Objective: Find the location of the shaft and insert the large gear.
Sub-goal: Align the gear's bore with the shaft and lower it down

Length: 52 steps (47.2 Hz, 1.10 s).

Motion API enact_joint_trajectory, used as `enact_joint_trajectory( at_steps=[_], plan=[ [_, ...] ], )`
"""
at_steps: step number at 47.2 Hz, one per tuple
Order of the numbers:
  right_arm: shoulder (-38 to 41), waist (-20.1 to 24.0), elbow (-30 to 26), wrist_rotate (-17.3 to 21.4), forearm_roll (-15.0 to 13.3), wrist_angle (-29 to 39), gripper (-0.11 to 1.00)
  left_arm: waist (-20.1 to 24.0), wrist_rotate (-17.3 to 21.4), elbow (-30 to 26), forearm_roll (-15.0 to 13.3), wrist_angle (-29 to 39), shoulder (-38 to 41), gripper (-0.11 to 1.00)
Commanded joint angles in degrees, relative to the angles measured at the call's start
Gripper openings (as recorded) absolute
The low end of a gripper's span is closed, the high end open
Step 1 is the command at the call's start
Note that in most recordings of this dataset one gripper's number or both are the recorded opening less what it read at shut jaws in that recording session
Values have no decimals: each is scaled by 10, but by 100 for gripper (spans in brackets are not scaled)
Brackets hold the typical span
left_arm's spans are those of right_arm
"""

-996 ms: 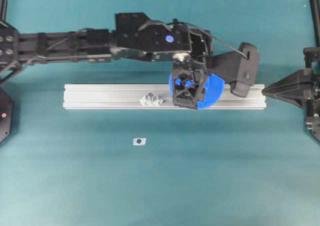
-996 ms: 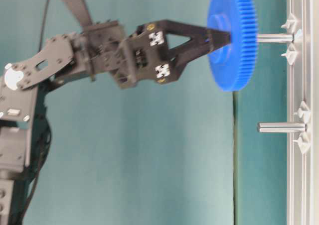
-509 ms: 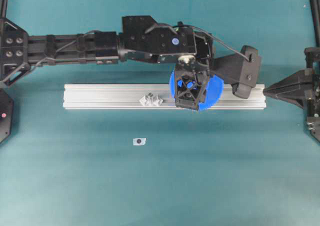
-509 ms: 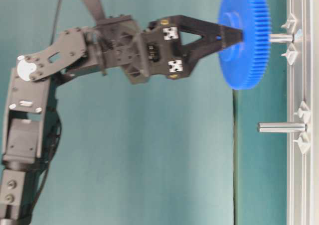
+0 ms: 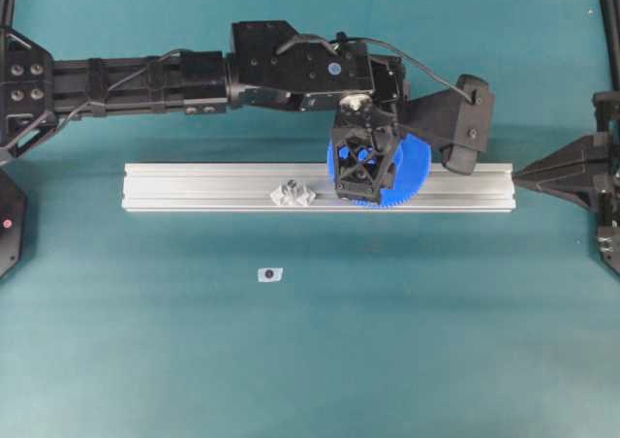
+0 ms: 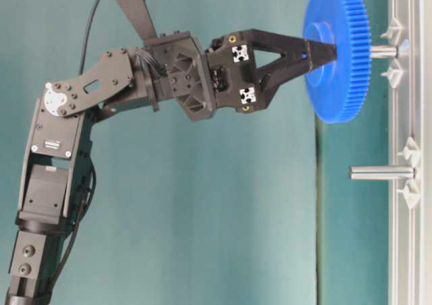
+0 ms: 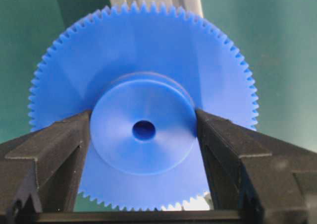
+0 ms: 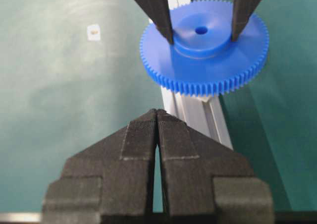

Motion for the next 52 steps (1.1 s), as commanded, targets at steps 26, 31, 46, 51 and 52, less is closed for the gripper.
enact_joint_trajectory(
  at_steps=[26,31,46,51,52],
  plan=[
    [4,-2,-5,5,0,-3,0,15,5,-24,3,2,-11,71],
    [4,-2,-5,5,0,-3,0,16,5,-39,2,9,-4,71],
    [4,-2,-5,5,-1,-4,0,16,7,-92,3,50,20,71],
    [4,-2,-5,5,0,-3,0,16,7,-99,3,54,21,71],
    [4,-2,-5,4,0,-4,0,17,7,-99,3,54,21,71]
  ],
)
